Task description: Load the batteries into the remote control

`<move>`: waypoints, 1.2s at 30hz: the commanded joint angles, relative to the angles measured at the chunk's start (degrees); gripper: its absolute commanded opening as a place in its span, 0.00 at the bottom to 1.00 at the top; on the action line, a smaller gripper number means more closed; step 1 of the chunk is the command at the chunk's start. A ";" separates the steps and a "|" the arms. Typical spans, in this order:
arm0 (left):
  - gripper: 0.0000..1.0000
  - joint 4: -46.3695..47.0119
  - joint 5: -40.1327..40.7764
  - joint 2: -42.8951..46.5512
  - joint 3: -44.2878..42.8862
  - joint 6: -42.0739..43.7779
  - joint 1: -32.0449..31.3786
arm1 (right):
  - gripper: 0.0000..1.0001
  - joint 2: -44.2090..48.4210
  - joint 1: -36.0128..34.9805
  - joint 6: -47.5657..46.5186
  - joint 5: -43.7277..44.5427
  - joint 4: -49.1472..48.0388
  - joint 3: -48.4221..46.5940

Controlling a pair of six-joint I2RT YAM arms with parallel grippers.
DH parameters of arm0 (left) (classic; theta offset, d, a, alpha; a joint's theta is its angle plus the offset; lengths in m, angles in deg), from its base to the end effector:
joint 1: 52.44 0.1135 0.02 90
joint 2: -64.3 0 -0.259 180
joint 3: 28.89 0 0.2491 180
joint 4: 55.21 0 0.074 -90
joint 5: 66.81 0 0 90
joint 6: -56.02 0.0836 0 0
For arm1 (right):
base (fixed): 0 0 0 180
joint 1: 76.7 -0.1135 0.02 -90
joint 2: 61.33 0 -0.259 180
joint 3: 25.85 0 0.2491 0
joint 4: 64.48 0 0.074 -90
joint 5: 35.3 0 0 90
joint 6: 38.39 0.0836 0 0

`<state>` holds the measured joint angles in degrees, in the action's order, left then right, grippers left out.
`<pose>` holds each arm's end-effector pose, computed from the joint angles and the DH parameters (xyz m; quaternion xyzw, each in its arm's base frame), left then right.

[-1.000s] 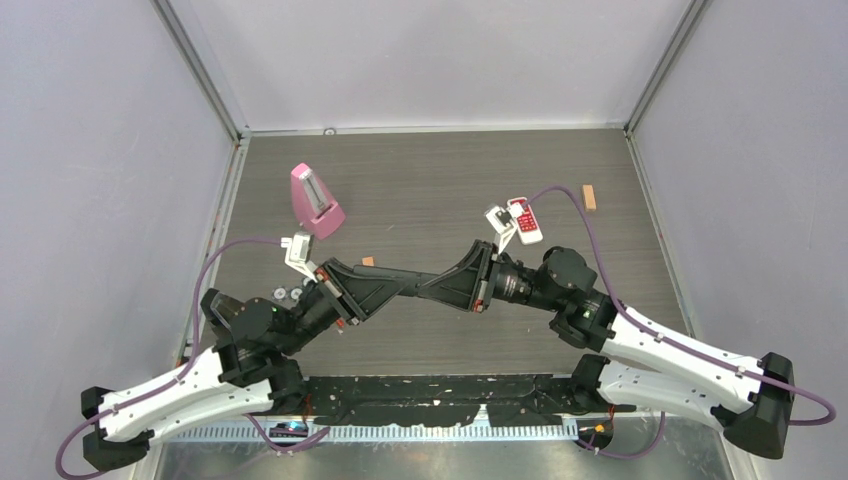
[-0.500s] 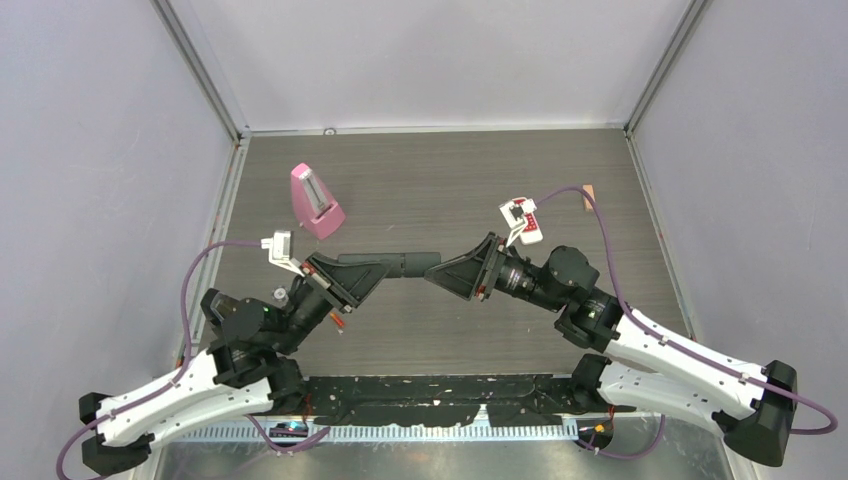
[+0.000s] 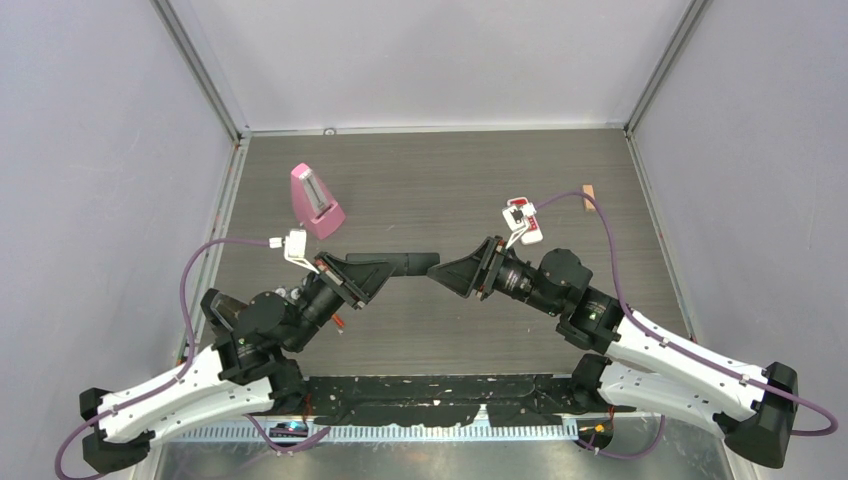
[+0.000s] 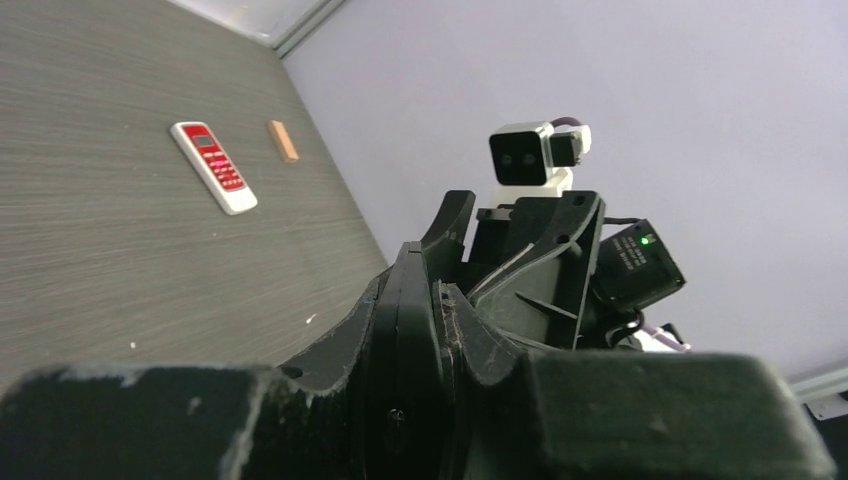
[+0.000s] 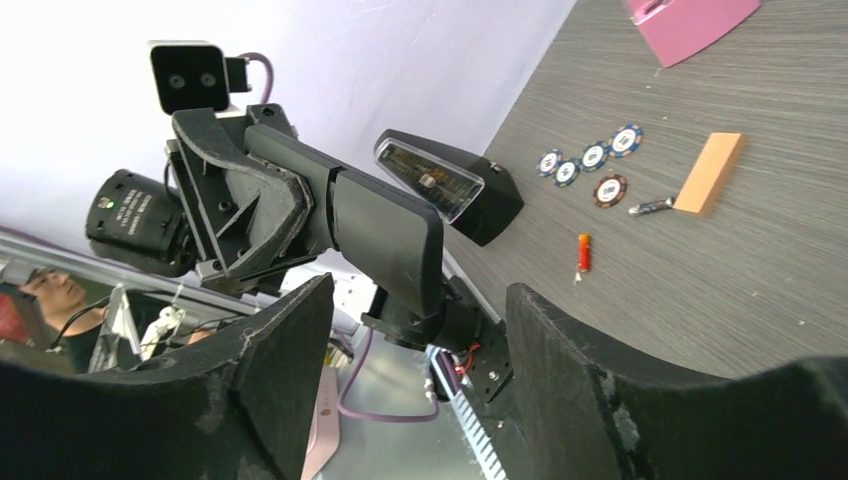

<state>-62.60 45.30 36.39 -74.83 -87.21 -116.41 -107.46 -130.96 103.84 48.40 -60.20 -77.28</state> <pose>0.1059 -0.1451 0.3398 -0.0883 0.6377 -0.5809 0.4980 0.1360 0.2047 0.3260 -0.0516 0.6989 0.5937 0.3954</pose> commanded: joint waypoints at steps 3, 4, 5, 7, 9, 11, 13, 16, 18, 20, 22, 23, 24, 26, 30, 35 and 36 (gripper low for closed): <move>0.00 -1.44 2.40 -1.24 -2.83 1.45 0.17 | 0.75 -0.61 0.54 -2.66 4.09 0.27 0.32; 0.00 -1.45 2.29 -1.30 -2.78 1.34 0.19 | 0.76 -1.42 0.55 -2.79 3.44 -0.43 0.36; 0.00 -1.50 2.20 -1.33 -2.69 1.23 0.17 | 0.76 -1.90 0.60 -2.72 3.12 -0.93 0.48; 0.00 -1.74 1.99 -1.28 -2.52 1.12 0.18 | 0.77 -3.28 0.71 -2.36 1.99 -2.43 0.62; 0.00 -2.19 1.97 -1.16 -2.42 0.95 0.24 | 0.78 -4.46 0.85 -2.23 1.22 -3.36 0.52; 0.00 -2.47 2.10 -0.85 -2.04 0.71 0.27 | 0.77 -5.40 0.97 -2.30 0.78 -3.62 0.28; 0.00 -2.55 2.27 -0.38 -1.67 0.61 0.30 | 0.74 -5.99 1.02 -2.28 0.34 -3.65 0.21; 0.00 -2.99 2.71 -0.30 -1.46 0.78 0.27 | 0.63 -6.12 1.08 -1.66 -0.40 -3.20 0.13; 0.00 -3.14 3.01 -0.61 -1.41 1.21 0.40 | 0.56 -6.03 1.25 -0.93 -1.01 -2.48 0.05; 0.00 -3.36 3.37 -0.99 -1.43 1.68 0.34 | 0.50 -5.85 1.45 0.23 -1.73 -2.09 0.04; 0.00 -3.61 3.82 -1.47 -1.47 1.98 0.49 | 0.44 -5.61 1.60 1.00 -2.37 -1.88 -0.06; 0.00 -3.71 3.96 -1.71 -1.34 2.19 0.43 | 0.40 -5.28 1.61 1.25 -2.34 -1.47 -0.09; 0.00 -3.85 4.21 -1.90 -1.19 2.32 0.54 | 0.38 -5.06 1.77 1.40 -2.28 -1.27 -0.14; 0.00 -4.02 4.62 -2.27 -1.04 2.74 0.57 | 0.34 -4.56 1.91 1.49 -2.06 -0.59 -0.35; 0.00 -4.85 6.13 -3.39 -0.84 3.76 0.51 | 0.28 -3.69 2.21 0.71 -0.74 2.11 -1.07; 0.00 -5.18 6.91 -5.20 -0.78 4.98 0.56 | 0.18 -3.85 2.65 0.64 -0.23 3.39 -0.97; 0.00 -5.24 7.13 -5.61 -0.85 5.39 0.56 | 0.16 -3.96 2.66 0.61 -0.16 3.40 -0.84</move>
<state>-69.01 49.87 31.85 -75.16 -83.87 -116.01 -112.12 -128.66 104.86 46.63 -57.44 -76.71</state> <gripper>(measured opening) 0.199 0.224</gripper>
